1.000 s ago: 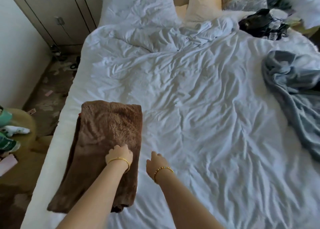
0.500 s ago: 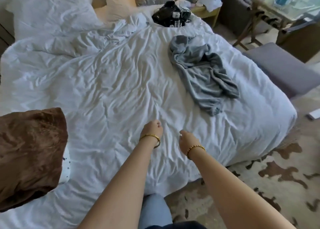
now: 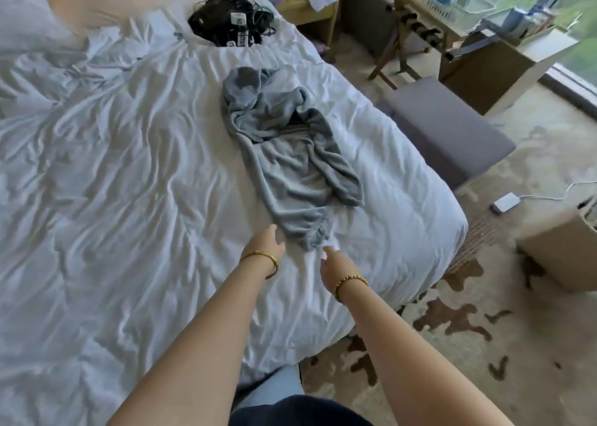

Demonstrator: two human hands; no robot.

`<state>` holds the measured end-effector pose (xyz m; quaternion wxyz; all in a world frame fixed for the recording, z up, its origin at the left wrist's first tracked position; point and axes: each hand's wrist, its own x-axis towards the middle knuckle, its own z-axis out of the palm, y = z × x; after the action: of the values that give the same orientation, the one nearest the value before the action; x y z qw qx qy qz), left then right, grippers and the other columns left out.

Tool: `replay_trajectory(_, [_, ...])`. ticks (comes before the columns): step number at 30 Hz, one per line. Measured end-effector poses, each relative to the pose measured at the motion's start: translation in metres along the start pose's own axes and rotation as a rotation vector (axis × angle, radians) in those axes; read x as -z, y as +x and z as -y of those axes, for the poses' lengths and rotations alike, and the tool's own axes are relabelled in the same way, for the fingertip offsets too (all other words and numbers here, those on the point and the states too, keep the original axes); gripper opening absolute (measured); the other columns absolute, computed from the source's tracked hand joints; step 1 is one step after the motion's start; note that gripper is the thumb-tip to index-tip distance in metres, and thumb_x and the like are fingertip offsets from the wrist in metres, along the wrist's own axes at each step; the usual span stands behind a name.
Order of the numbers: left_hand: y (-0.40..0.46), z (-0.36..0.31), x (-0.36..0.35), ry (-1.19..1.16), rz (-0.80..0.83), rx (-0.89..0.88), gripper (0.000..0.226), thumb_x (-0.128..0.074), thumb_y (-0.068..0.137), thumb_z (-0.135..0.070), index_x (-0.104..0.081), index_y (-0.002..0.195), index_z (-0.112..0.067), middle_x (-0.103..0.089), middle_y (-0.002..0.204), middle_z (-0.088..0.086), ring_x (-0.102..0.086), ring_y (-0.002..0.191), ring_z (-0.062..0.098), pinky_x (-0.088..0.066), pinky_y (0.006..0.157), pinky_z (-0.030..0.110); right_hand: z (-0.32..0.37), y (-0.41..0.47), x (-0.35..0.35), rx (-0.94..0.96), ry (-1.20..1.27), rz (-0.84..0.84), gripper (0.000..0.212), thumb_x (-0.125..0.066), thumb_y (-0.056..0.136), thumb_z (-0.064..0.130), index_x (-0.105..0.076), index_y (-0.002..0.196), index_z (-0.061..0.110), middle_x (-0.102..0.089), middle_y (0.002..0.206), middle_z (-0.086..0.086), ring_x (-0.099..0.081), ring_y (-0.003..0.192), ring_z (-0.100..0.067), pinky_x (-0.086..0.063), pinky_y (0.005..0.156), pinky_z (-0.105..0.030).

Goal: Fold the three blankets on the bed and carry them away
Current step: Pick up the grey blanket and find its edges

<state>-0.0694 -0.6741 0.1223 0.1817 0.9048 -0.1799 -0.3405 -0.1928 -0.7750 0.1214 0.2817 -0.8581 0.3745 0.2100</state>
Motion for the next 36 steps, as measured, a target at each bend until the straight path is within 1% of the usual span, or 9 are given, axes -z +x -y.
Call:
replay_trajectory(8, [0.084,-0.062,-0.027,0.139,0.131,0.025,0.052,-0.053,0.090,-0.032,-0.036,0.136,-0.012,-0.043,0.139,0.011,-0.049,0.121,0.030,-0.043,0.096,0.036,-0.035,0.102,0.056,-0.050,0.049,0.062,0.041,-0.032,0.099,0.016,-0.032,0.139,0.009,-0.037,0.141,-0.012,-0.041,0.126,-0.030,-0.038,0.099,-0.036])
replay_trajectory(15, [0.147,-0.081,-0.063,0.355,0.328,0.068,0.029,-0.044,0.093,-0.021,-0.064,0.114,-0.021,-0.052,0.130,0.010,-0.051,0.117,0.028,-0.043,0.098,0.033,-0.058,0.196,0.069,0.030,-0.170,0.181,0.043,-0.037,0.094,0.012,-0.044,0.135,0.021,-0.026,0.146,-0.006,-0.020,0.137,-0.024,-0.032,0.106,-0.034])
replay_trajectory(21, [0.177,-0.089,-0.120,0.387,0.556,0.276,0.045,-0.045,0.094,-0.027,-0.042,0.138,-0.028,-0.005,0.157,0.008,-0.011,0.142,0.034,-0.022,0.114,0.046,-0.090,0.260,0.075,0.104,-0.586,0.413,0.055,-0.046,0.084,0.008,-0.047,0.133,0.034,0.021,0.155,-0.005,0.020,0.142,-0.030,-0.003,0.118,-0.044])
replay_trajectory(23, [0.176,-0.089,-0.130,0.408,0.466,0.383,0.052,-0.042,0.094,-0.019,-0.029,0.145,-0.021,-0.005,0.156,0.002,-0.017,0.139,0.031,-0.027,0.110,0.044,-0.108,0.275,0.077,0.116,-0.639,0.418,0.055,-0.045,0.085,0.010,-0.040,0.138,0.025,0.022,0.155,-0.003,0.020,0.142,-0.027,0.000,0.118,-0.045])
replay_trajectory(26, [0.183,-0.091,-0.126,0.288,0.156,0.458,0.039,-0.038,0.095,-0.015,-0.044,0.134,-0.010,-0.036,0.139,0.007,-0.042,0.122,0.027,-0.040,0.096,0.036,-0.127,0.293,0.083,0.164,-0.528,0.313,0.050,-0.043,0.095,0.023,-0.033,0.142,0.011,0.006,0.157,0.003,0.004,0.145,-0.020,-0.007,0.118,-0.040])
replay_trajectory(30, [0.190,-0.100,-0.091,-0.137,-0.199,0.549,0.026,-0.050,0.093,-0.028,-0.061,0.104,-0.008,-0.062,0.109,0.016,-0.059,0.099,0.032,-0.045,0.077,0.034,-0.107,0.295,0.105,0.175,-0.068,0.129,0.020,-0.042,0.093,0.014,-0.060,0.094,0.006,-0.051,0.123,-0.006,-0.050,0.113,-0.028,-0.042,0.096,-0.035])
replay_trajectory(31, [0.188,-0.106,-0.078,-0.196,-0.270,0.533,0.014,-0.055,0.089,-0.022,-0.056,0.097,-0.011,-0.062,0.103,0.016,-0.059,0.094,0.033,-0.042,0.071,0.033,-0.098,0.293,0.112,0.158,0.030,0.116,0.015,-0.044,0.091,0.014,-0.056,0.084,0.009,-0.056,0.112,-0.007,-0.053,0.105,-0.028,-0.045,0.090,-0.036])
replay_trajectory(33, [0.183,-0.117,-0.052,-0.271,-0.344,0.474,0.022,-0.052,0.084,-0.005,-0.040,0.100,-0.017,-0.056,0.094,0.014,-0.057,0.085,0.036,-0.036,0.064,0.032,-0.077,0.283,0.127,0.088,0.246,0.096,0.005,-0.050,0.087,0.012,-0.047,0.085,0.010,-0.058,0.097,-0.006,-0.055,0.094,-0.025,-0.045,0.080,-0.034])
replay_trajectory(36, [0.170,-0.126,-0.003,-0.298,-0.390,0.435,0.034,-0.045,0.086,-0.004,-0.040,0.117,-0.017,-0.052,0.094,0.008,-0.052,0.078,0.031,-0.038,0.064,0.030,-0.042,0.265,0.158,-0.001,0.585,0.086,0.022,-0.048,0.081,-0.004,-0.037,0.097,0.006,-0.047,0.080,-0.003,-0.049,0.081,-0.021,-0.040,0.071,-0.027])
